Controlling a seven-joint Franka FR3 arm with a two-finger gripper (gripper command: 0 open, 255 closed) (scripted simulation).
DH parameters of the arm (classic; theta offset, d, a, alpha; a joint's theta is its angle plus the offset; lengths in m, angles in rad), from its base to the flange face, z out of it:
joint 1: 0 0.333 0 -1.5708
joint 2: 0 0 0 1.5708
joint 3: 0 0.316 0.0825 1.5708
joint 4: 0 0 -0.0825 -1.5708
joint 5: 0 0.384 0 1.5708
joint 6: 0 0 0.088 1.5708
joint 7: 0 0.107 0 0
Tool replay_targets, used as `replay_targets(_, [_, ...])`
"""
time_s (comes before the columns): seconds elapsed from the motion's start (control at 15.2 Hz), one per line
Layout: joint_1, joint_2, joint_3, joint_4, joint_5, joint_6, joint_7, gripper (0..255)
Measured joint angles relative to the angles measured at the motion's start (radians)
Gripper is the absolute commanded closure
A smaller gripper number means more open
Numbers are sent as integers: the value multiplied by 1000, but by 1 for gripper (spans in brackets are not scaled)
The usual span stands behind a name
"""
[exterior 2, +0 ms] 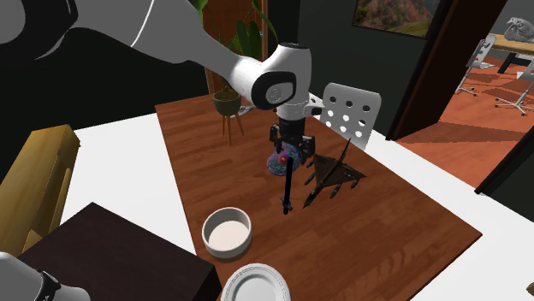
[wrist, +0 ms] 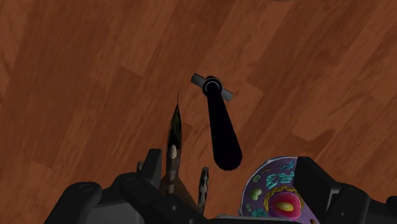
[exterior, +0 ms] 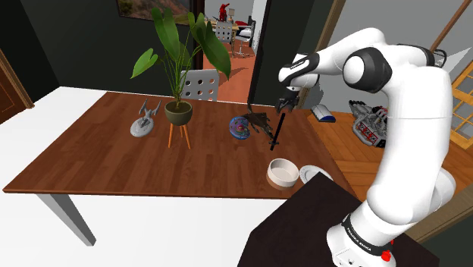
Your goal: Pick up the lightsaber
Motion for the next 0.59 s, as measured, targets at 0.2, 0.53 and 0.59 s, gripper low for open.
replay_targets(0.2, [-2, 16, 3, -8, 5, 24, -3, 0])
replay_targets(0.53, [-2, 19, 4, -8, 6, 27, -3, 255])
replay_targets(0.59, [-2, 19, 4, -8, 6, 27, -3, 255])
